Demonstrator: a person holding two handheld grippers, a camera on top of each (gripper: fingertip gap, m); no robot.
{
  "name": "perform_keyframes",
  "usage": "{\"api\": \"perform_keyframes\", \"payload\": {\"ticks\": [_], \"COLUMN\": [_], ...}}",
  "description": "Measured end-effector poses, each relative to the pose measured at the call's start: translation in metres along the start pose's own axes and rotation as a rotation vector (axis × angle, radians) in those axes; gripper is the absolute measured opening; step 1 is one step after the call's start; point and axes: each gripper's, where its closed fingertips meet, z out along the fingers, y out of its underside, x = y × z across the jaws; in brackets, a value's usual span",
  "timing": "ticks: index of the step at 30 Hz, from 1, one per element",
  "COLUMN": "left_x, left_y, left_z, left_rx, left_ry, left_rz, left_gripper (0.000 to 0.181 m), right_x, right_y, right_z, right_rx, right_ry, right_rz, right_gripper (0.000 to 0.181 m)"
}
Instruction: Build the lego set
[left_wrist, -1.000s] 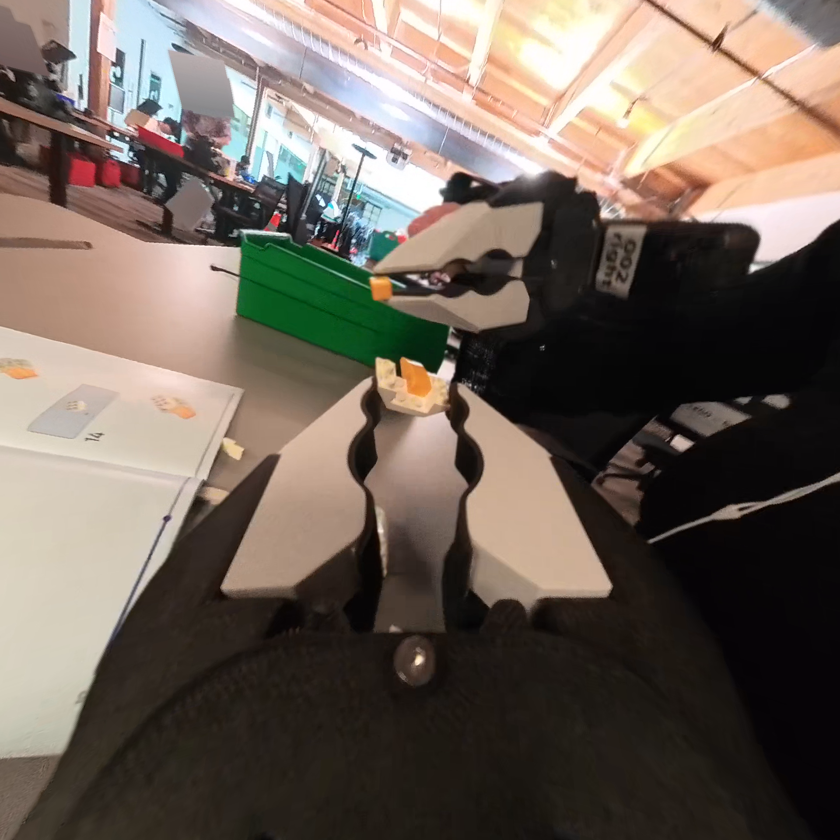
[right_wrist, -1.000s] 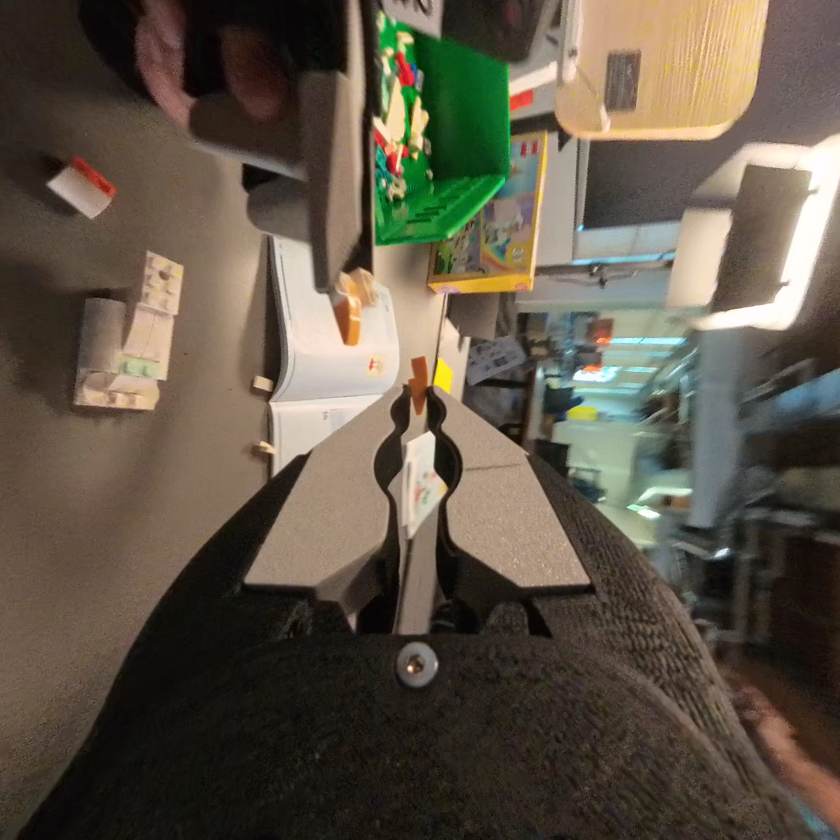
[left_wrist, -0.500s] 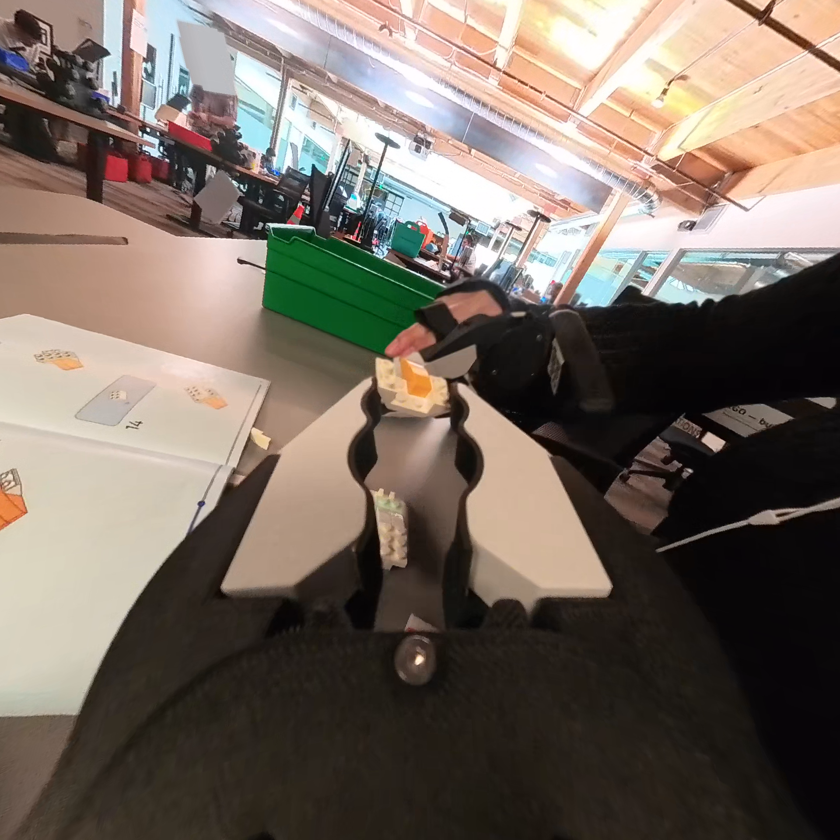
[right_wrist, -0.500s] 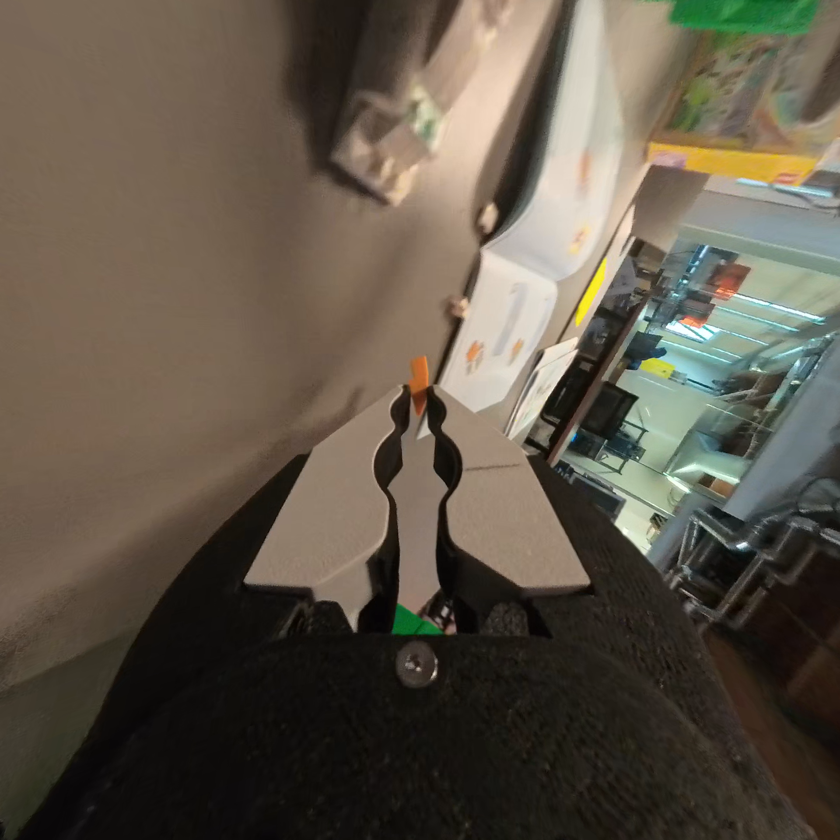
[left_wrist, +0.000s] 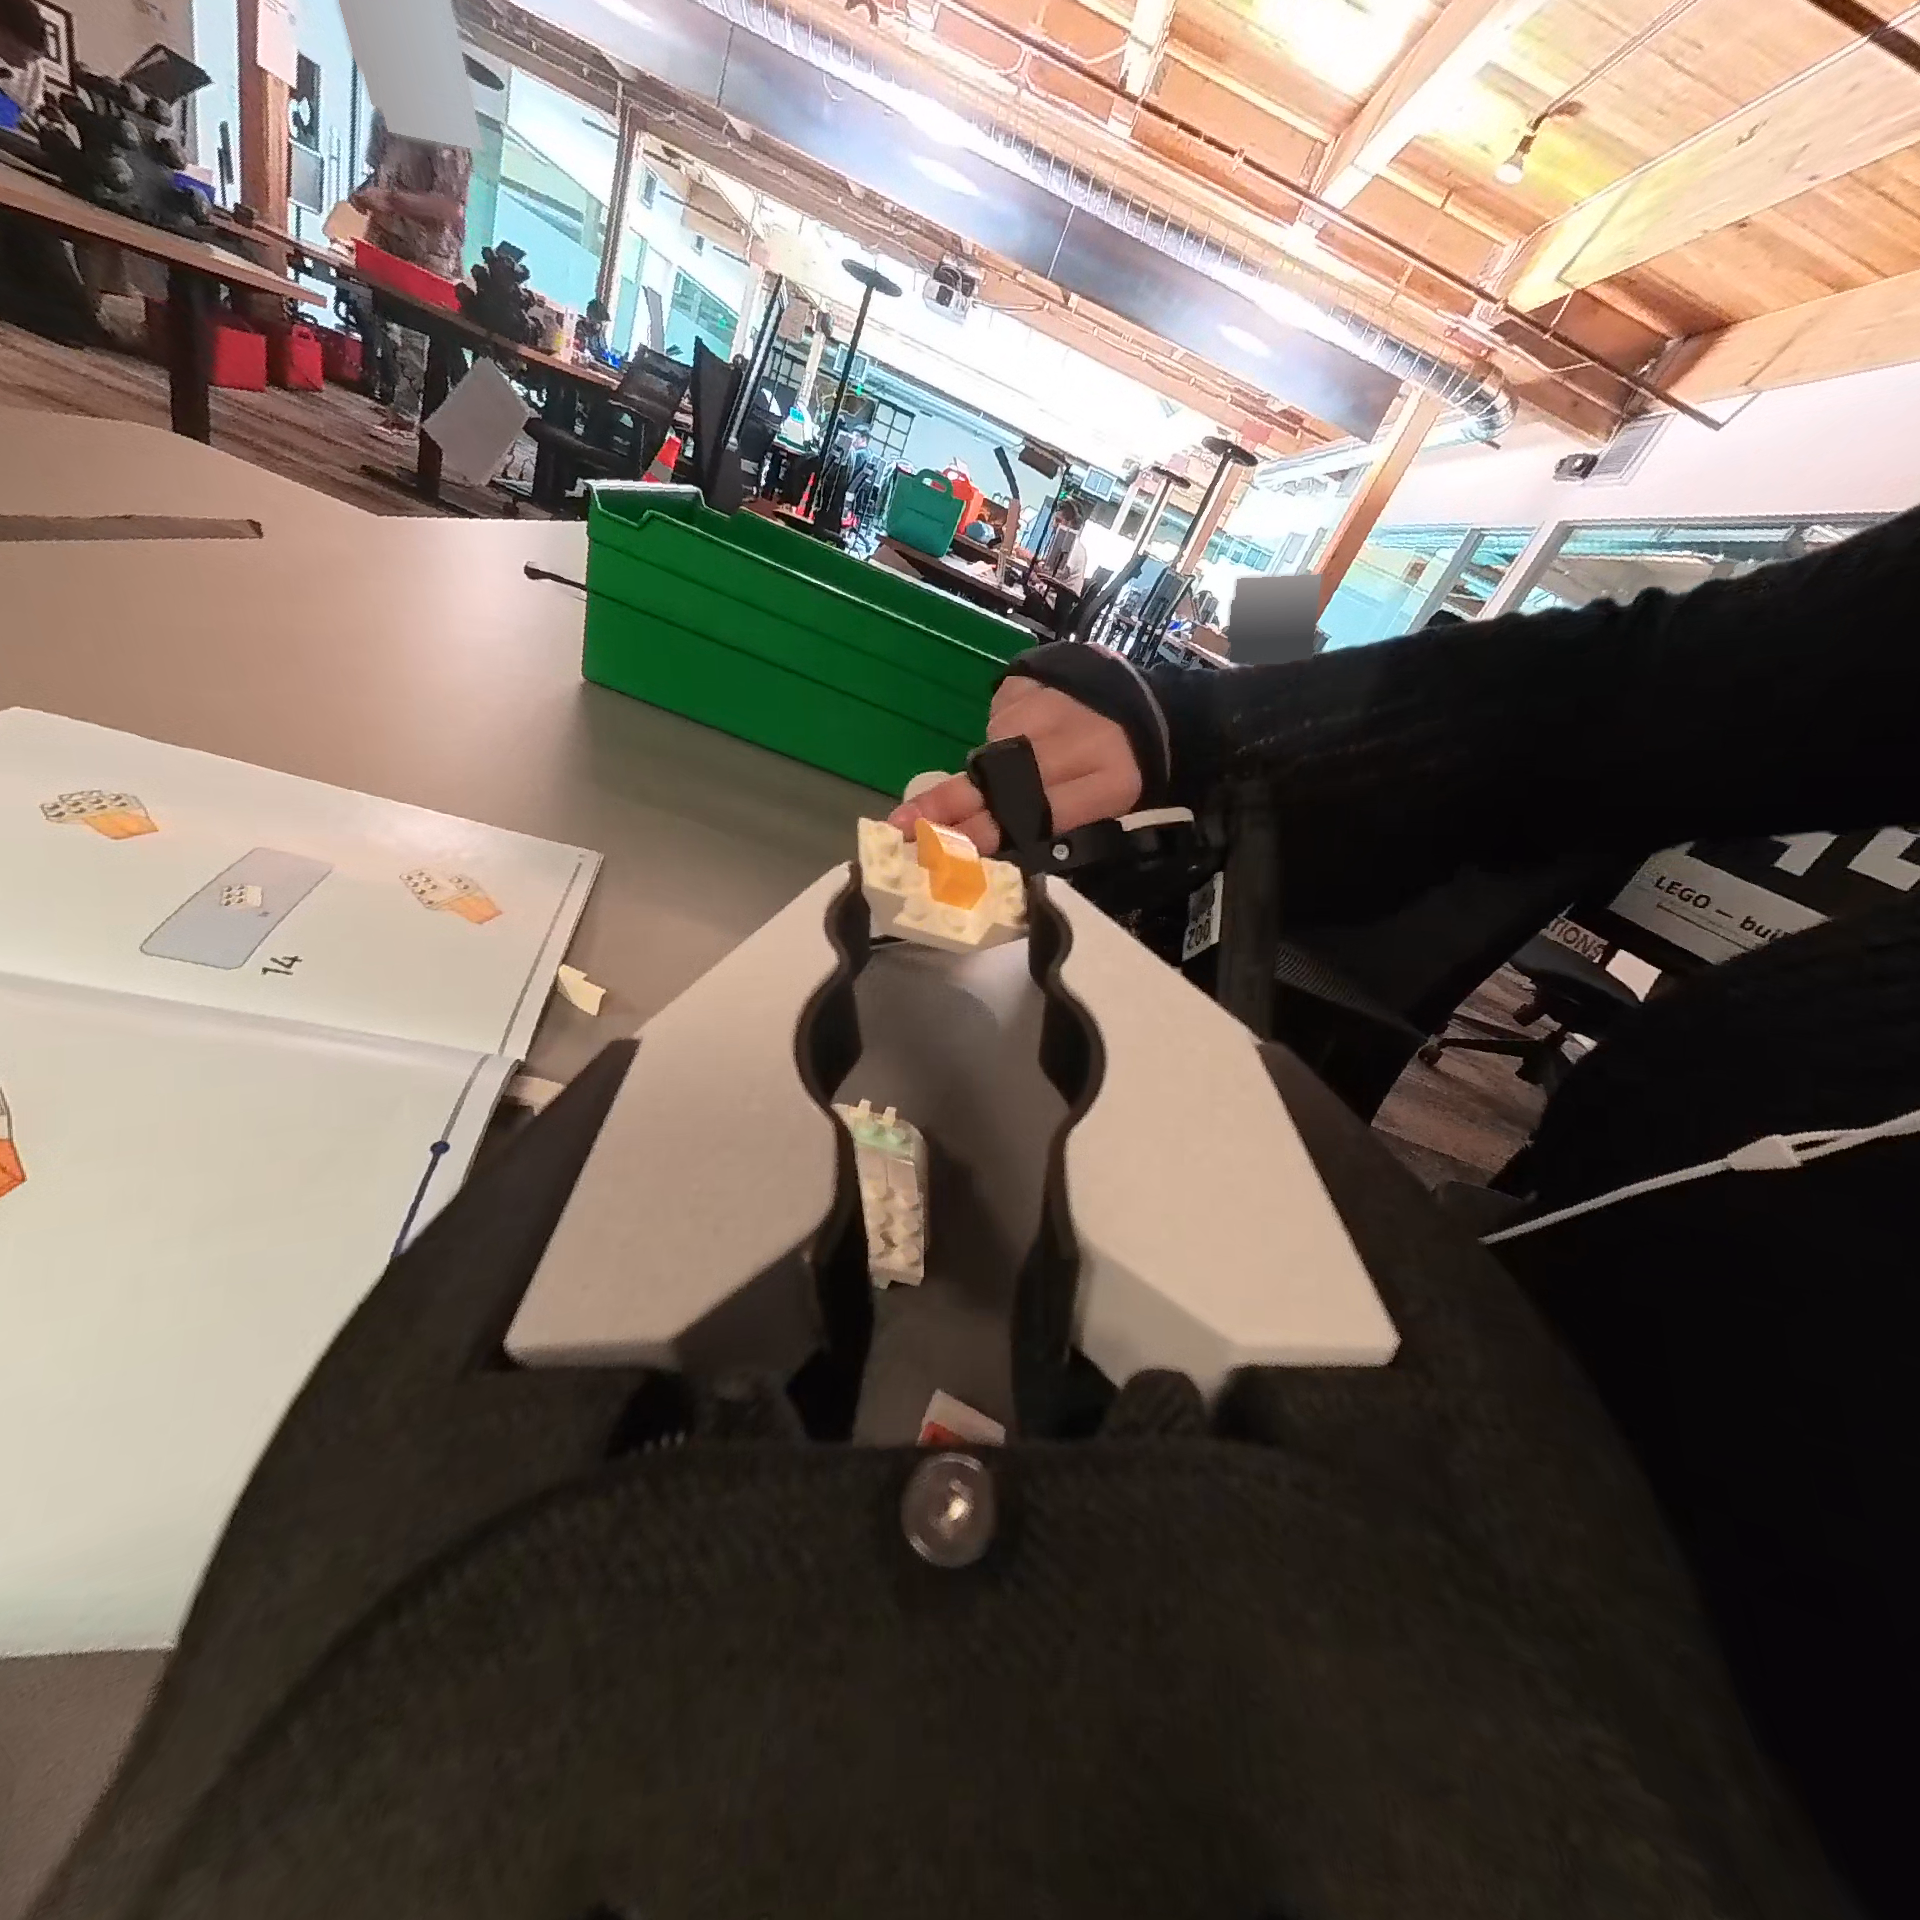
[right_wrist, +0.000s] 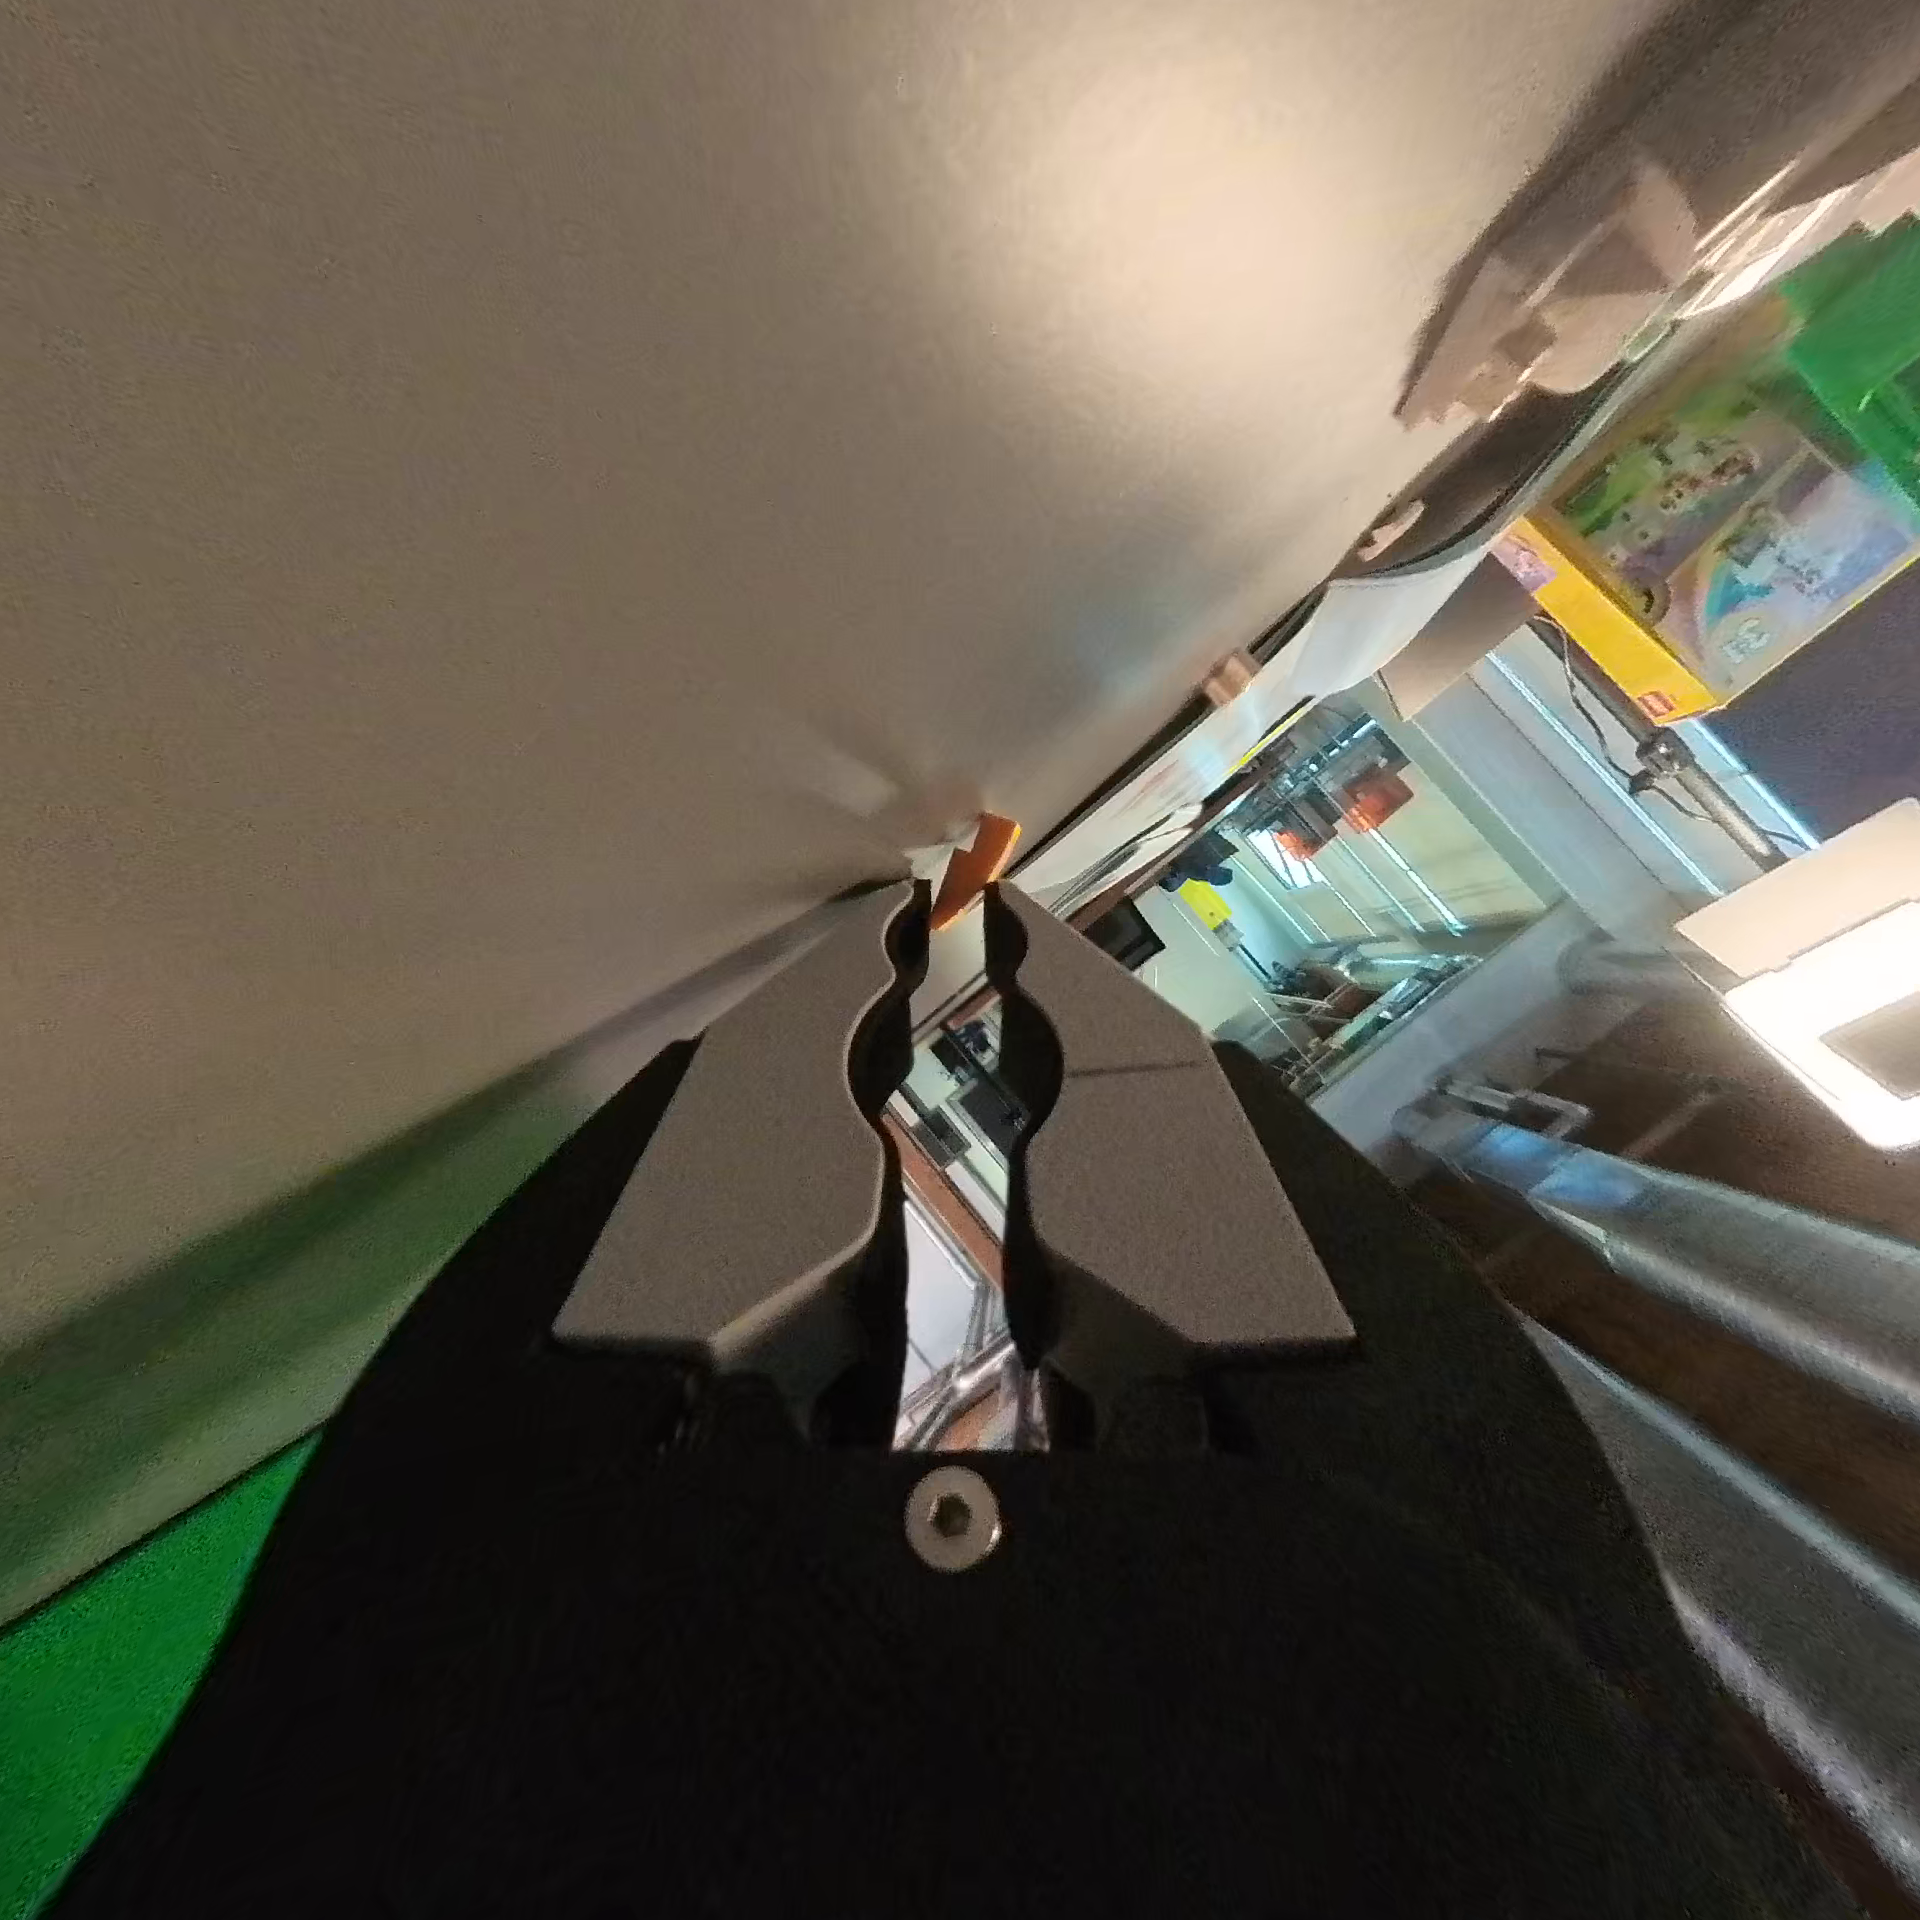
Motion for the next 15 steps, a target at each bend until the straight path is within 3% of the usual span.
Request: {"api": "perform_keyframes", "payload": {"ticks": [5,9,11,15], "left_x": [0.001,0.001,0.001,0.002], "left_y": [0.001,0.002,0.002,0.004], "left_z": [0.001,0.001,0.001,0.002], "left_rx": [-0.008,-0.012,-0.013,-0.021], "left_ry": [0.004,0.007,0.010,0.019], "left_rz": [0.000,-0.001,-0.001,-0.002], "left_gripper": [0.030,0.030,0.030,0.030], "right_x": [-0.011,-0.023,-0.024,-0.005], "right_y": [0.004,0.016,0.018,0.003], "right_z": [-0.010,-0.018,-0.021,-0.027], "right_rx": [0.048,0.095,0.132,0.330], "right_ry": [-0.071,-0.205,-0.304,-0.555], "right_rz": [0.033,0.189,0.434,1.138], "right_gripper": [0.013,0.026,0.028,0.029]}}
